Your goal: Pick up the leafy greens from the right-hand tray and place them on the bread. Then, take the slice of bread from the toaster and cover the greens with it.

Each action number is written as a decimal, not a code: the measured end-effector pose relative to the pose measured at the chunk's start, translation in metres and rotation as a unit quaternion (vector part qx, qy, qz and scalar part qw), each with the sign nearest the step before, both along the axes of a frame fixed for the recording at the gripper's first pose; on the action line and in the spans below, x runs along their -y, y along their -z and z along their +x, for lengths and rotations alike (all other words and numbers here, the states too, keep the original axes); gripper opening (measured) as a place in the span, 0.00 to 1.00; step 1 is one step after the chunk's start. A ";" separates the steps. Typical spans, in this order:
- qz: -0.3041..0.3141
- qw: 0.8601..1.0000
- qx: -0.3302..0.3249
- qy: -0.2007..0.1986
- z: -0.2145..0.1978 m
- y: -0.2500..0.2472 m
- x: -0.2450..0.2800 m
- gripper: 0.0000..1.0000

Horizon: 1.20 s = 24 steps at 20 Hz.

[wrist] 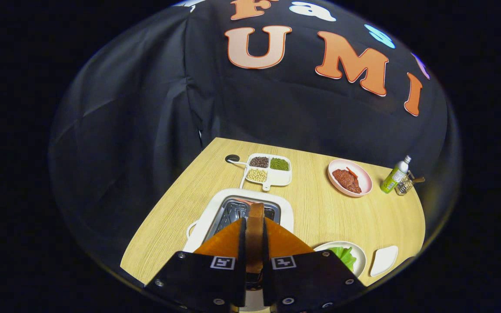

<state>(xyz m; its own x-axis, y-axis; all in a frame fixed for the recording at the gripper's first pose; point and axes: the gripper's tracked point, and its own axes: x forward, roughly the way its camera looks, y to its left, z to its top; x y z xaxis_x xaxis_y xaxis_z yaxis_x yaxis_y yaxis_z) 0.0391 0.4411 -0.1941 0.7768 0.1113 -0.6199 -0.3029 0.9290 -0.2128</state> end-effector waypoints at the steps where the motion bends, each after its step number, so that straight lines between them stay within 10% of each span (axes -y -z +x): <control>1: -0.006 1.000 0.001 -0.003 0.000 0.000 0.001 0.15; 24: 0.057 0.995 0.075 -0.030 -0.026 -0.115 0.036 0.06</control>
<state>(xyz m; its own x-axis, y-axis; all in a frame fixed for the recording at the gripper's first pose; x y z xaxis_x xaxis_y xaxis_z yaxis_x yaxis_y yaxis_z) 0.0135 0.4055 -0.0786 0.8493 0.2235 -0.4782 -0.3318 0.9306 -0.1543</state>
